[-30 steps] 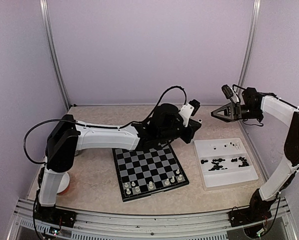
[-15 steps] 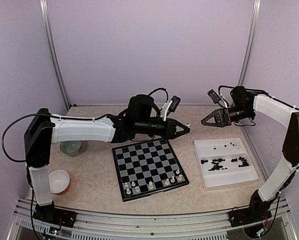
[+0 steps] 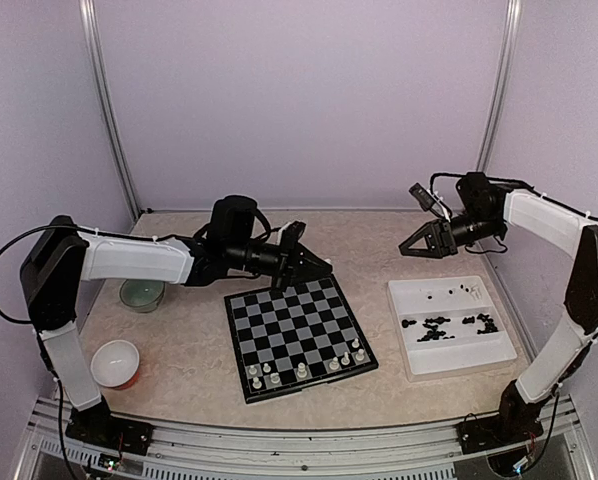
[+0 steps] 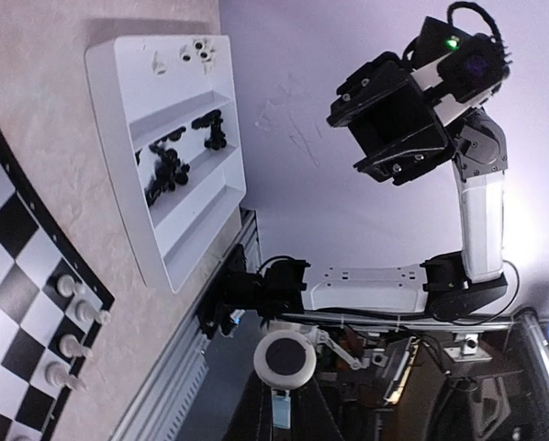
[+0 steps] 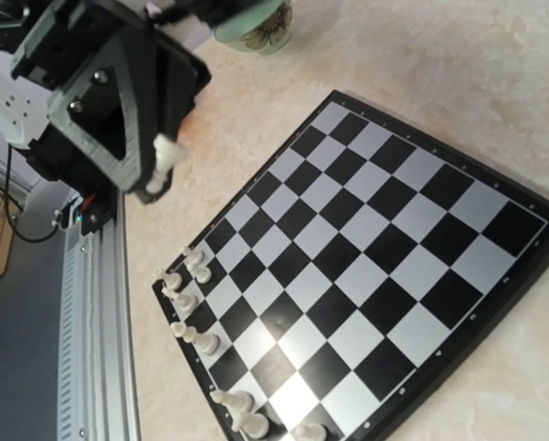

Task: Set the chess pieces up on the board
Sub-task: Pass from the left arm to the right

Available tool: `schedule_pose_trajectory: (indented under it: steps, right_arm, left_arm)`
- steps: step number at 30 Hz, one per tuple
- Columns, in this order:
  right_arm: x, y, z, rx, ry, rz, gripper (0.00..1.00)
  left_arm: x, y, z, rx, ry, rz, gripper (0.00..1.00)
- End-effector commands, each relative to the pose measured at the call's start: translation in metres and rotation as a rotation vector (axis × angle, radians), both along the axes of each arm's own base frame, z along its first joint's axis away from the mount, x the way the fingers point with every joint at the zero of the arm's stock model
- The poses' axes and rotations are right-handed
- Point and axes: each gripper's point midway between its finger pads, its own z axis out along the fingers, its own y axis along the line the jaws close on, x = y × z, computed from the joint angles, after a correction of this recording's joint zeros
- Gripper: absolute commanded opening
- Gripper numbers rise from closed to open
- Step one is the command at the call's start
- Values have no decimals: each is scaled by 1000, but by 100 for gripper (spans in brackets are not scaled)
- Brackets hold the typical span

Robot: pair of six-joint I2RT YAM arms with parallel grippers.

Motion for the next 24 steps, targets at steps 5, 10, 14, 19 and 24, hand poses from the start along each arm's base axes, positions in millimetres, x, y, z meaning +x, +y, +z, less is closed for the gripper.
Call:
schedule_pose_trajectory:
  steps: [5,10,14,19,24]
  right_arm:
    - [-13,4,4,-18,-62,8,33]
    - [-17,5,-1,-48,-82,10,33]
    - [-22,20,-10,-137,-155,59,32]
    - [-41,50,-17,-279,-448,252,34]
    - [-34,87,-19,-374,-715,356,35]
  left_arm:
    - [-17,28,-31,70,425,-33,3]
    - [-12,43,-47,94,464,1,3]
    - [-12,37,-37,85,366,-72,2]
    - [-30,32,-49,174,283,-250,3]
    - [-37,38,-46,163,249,-294,3]
